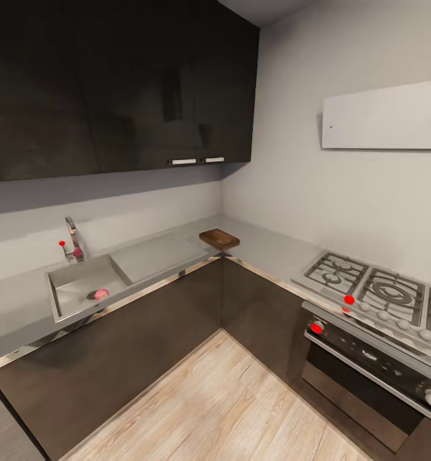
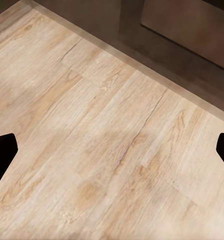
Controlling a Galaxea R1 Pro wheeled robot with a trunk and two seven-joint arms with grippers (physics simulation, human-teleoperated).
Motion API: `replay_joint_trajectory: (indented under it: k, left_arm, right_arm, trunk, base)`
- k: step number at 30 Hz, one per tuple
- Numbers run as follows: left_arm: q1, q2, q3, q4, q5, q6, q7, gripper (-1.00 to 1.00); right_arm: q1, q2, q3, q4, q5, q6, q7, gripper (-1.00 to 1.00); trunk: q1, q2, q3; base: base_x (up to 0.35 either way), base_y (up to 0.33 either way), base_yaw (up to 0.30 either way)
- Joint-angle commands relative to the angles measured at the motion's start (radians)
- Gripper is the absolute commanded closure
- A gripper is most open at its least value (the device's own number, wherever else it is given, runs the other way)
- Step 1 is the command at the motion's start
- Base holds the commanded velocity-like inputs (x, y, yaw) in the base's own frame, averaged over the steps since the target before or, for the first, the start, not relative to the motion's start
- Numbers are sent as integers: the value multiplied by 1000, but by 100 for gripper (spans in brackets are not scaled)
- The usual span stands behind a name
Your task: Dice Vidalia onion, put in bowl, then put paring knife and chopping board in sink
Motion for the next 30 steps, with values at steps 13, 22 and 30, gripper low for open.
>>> replay_joint_trajectory:
  k: [13,22,30]
  left_arm:
    - [0,0,0,0,2,-3,0,-100]
    - [0,-2,0,3,3,-3,0,-100]
    - [0,-3,0,6,3,-3,0,-100]
  right_arm:
    - [0,1,-3,0,-2,-3,1,-100]
    - [0,1,-3,0,-2,-4,1,-100]
    - [0,1,-3,1,-1,-5,1,-100]
  trunk:
    - [0,-1,-1]
    - [0,-1,-1]
    - [0,-1,-1]
  base:
    - [0,0,0]
    - [0,0,0]
    - [0,0,0]
